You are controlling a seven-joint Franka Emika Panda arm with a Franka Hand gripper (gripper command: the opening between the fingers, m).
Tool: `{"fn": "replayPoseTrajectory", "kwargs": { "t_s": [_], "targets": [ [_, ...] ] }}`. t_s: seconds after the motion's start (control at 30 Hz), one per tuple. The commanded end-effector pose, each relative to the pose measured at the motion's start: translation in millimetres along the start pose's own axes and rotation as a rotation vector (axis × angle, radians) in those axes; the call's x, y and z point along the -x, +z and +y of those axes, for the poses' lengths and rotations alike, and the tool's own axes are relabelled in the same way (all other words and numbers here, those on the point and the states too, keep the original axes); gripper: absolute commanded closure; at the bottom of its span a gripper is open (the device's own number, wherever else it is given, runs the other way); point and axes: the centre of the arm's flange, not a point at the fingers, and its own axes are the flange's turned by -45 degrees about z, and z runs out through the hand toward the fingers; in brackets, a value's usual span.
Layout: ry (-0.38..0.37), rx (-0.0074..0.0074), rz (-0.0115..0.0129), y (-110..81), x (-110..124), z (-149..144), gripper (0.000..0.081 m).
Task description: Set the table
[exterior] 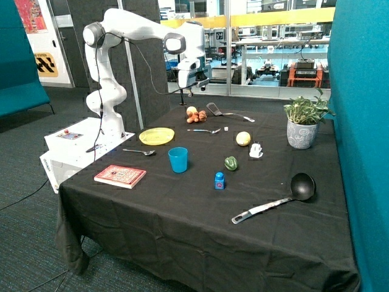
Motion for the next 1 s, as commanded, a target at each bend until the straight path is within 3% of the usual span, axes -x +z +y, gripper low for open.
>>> {"fn": "replayPoseTrajectory", "kwargs": {
  "t_s": [0.0,0.1,0.2,0.27,0.97],
  "targets": [
    [-0.371,0.0242,-0.0111,56.7,46.1,36.4,0.0],
    [-0.371,0.0242,-0.0111,57.4,47.1,37.9,0.0],
    [-0.368,0.0242,-0.011,57.7,47.5,39.0,0.0209],
    [-0.368,0.0242,-0.011,58.0,47.6,39.8,0.0247],
    [-0.379,0.0242,-0.0112,63.4,47.5,35.6,0.0267]
  ]
}}
